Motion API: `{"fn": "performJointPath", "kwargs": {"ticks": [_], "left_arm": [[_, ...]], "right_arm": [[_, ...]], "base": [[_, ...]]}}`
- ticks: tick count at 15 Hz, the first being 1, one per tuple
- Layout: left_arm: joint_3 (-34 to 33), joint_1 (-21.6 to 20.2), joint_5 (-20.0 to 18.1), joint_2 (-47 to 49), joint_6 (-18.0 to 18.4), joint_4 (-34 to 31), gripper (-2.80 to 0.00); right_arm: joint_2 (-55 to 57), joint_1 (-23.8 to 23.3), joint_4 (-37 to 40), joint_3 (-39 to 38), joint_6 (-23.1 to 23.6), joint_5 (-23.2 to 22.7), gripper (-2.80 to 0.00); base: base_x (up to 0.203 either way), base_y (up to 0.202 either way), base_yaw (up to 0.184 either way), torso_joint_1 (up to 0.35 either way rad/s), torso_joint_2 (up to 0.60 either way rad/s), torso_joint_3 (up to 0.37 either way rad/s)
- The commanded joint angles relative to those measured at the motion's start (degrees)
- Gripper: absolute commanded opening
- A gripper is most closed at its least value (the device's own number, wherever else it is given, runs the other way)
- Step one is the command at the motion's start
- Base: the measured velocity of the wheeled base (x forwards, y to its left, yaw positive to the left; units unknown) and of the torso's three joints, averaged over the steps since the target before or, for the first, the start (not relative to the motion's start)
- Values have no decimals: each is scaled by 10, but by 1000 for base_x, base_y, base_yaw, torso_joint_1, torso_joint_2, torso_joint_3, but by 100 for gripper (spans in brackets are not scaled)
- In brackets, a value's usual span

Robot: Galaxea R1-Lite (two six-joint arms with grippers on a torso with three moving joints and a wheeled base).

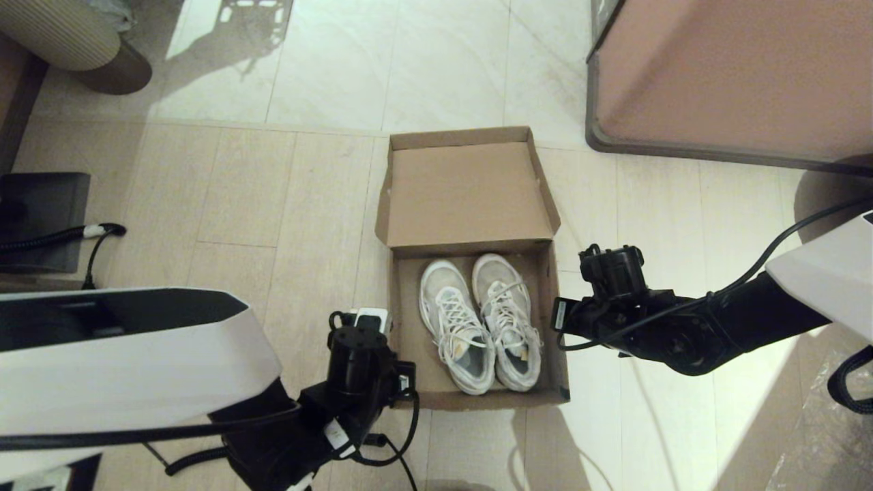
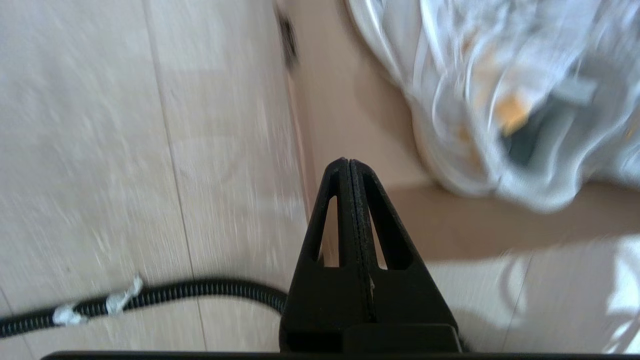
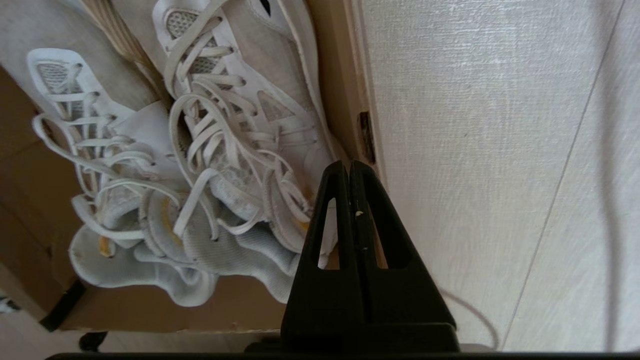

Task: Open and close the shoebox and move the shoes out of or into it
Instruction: Close the shoe box

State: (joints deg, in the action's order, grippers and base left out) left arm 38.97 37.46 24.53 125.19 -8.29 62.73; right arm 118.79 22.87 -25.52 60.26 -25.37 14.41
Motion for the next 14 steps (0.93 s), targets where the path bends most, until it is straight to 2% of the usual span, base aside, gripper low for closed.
{"fn": "performJointPath", "kwargs": {"ticks": [1,4,7,9,11,14], "left_arm": [[4,-15,2,-35,-3,6,-280],[7,-58,7,-39,-15,6,-280],[22,-108,7,-31,-15,5,-280],[31,-115,8,-36,-15,2,-280],[9,-114,10,-41,-15,4,-280],[7,-116,11,-51,-14,5,-280]], "right_arm": [[-1,8,-3,-19,-13,1,-280],[-20,55,-26,-75,-52,0,-280],[-29,87,-72,-162,-56,1,-280],[-26,108,-96,-209,-60,2,-280],[-6,127,-152,-224,-78,3,-280],[40,131,-189,-242,-63,14,-280]], "base": [[0,0,0,0,0,0],[0,0,0,0,0,0],[0,0,0,0,0,0],[0,0,0,0,0,0],[0,0,0,0,0,0],[0,0,0,0,0,0]]}}
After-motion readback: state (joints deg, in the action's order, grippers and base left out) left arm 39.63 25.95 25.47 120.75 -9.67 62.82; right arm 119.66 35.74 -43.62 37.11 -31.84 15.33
